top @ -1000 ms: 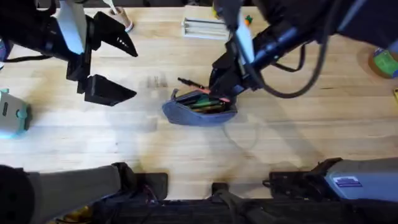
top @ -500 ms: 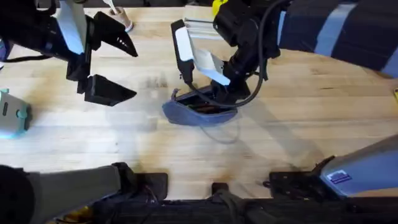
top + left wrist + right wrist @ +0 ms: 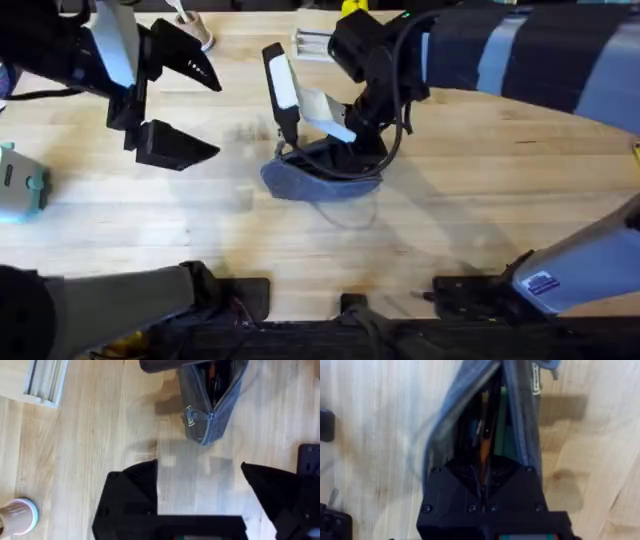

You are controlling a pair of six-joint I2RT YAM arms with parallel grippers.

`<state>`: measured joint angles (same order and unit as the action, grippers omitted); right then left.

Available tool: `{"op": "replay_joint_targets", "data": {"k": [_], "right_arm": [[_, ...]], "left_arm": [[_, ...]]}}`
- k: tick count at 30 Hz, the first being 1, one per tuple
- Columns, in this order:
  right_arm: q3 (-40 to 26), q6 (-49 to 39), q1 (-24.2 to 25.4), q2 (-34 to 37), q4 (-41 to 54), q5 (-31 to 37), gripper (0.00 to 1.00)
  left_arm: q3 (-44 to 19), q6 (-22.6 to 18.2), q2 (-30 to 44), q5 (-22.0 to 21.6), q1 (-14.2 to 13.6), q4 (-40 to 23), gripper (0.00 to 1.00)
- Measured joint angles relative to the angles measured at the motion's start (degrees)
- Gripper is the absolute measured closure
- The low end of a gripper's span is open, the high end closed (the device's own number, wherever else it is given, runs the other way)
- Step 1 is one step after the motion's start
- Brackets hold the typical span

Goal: Unzip the bag, pick up the pens from the table one at a time and place them inside, then zip the bag closed.

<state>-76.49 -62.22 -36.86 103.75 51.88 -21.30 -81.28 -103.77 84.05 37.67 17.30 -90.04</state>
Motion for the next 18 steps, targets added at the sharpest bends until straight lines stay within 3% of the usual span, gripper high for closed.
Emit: {"op": "replay_joint_targets", "data": {"k": [2,3,9,11,18], "right_arm": [[0.0,0.1,-0.4,0.3,0.2,0.0,0.963],[0.0,0.2,-0.5,0.4,0.2,0.0,0.89],[0.0,0.7,-0.5,0.6,0.8,-0.6,0.048],[0.0,1.3,-0.5,0.6,0.9,-1.1,0.008],[0.0,3.2,-0.5,-1.1,0.6,-1.4,0.005]], "left_arm": [[0.0,0.0,0.0,0.0,0.0,0.0,0.006],[0.0,0.0,0.0,0.0,0.0,0.0,0.006],[0.0,0.0,0.0,0.0,0.0,0.0,0.006],[0.0,0.0,0.0,0.0,0.0,0.0,0.006],[0.0,0.0,0.0,0.0,0.0,0.0,0.006]]}}
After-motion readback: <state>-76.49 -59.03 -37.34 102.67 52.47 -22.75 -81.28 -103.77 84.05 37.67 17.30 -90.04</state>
